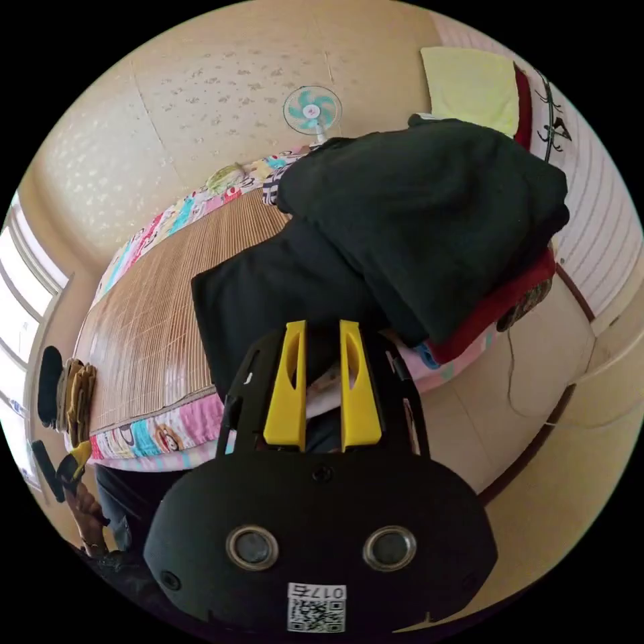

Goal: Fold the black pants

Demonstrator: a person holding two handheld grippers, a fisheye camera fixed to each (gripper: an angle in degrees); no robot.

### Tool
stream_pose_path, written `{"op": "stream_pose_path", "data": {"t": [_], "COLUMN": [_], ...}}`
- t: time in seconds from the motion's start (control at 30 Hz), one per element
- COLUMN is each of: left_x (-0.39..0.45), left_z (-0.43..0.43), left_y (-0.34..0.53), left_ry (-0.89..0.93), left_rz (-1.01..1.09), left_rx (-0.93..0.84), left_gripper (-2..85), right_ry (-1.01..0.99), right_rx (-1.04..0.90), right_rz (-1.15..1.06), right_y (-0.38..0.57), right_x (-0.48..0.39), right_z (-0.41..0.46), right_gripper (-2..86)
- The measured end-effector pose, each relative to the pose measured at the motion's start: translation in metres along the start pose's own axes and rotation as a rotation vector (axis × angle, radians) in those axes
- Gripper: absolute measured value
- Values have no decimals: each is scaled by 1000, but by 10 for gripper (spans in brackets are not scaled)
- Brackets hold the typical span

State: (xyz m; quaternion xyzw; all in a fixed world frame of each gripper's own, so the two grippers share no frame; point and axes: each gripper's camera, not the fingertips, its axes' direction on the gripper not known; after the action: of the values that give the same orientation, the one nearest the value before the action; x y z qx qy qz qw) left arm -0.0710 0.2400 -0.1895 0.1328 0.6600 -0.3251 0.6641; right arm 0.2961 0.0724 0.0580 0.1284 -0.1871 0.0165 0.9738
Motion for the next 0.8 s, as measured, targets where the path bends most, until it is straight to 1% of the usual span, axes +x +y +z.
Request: {"op": "stream_pose_path", "data": {"t": [0.1,0.13,0.2,0.27,0.33,0.4,0.47,0.53,0.6,0.63,0.7,0.8], "left_x": [-2,-3,-4,-8,-13,-11,-6,-2,2,4,8,9], "left_z": [-2,-2,1,7,18,27,35,47,54,57,61,61], "left_y": [0,-1,-4,-8,-15,-20,-25,-30,-32,-32,-33,-33], "left_ry": [-39,-51,-57,-45,2,27,34,62,94,107,109,88], "left_rz": [-6,-1,4,-11,-35,-28,-9,-13,-9,-2,15,31], "left_rx": [-10,-18,-31,-45,-68,-80,-100,-138,-154,-164,-181,-197], "left_gripper": [90,90,90,91,95,98,98,98,97,95,92,89], "right_ry": [-47,-36,-20,-104,-338,-426,-416,-407,-333,-310,-238,-265], "right_rx": [65,87,95,81,98,69,43,79,125,168,162,236], "right_rz": [164,200,197,219,325,415,468,461,426,331,210,-27], "right_y": [20,28,34,33,29,25,22,25,26,23,13,-7], "right_x": [18,22,26,38,62,77,82,71,51,31,-5,-83], "right_z": [-17,-23,-24,-20,-16,-7,1,3,-11,-26,-44,-72], "right_gripper": [77,84,101,111,116,123,123,105,85,69,52,42]}}
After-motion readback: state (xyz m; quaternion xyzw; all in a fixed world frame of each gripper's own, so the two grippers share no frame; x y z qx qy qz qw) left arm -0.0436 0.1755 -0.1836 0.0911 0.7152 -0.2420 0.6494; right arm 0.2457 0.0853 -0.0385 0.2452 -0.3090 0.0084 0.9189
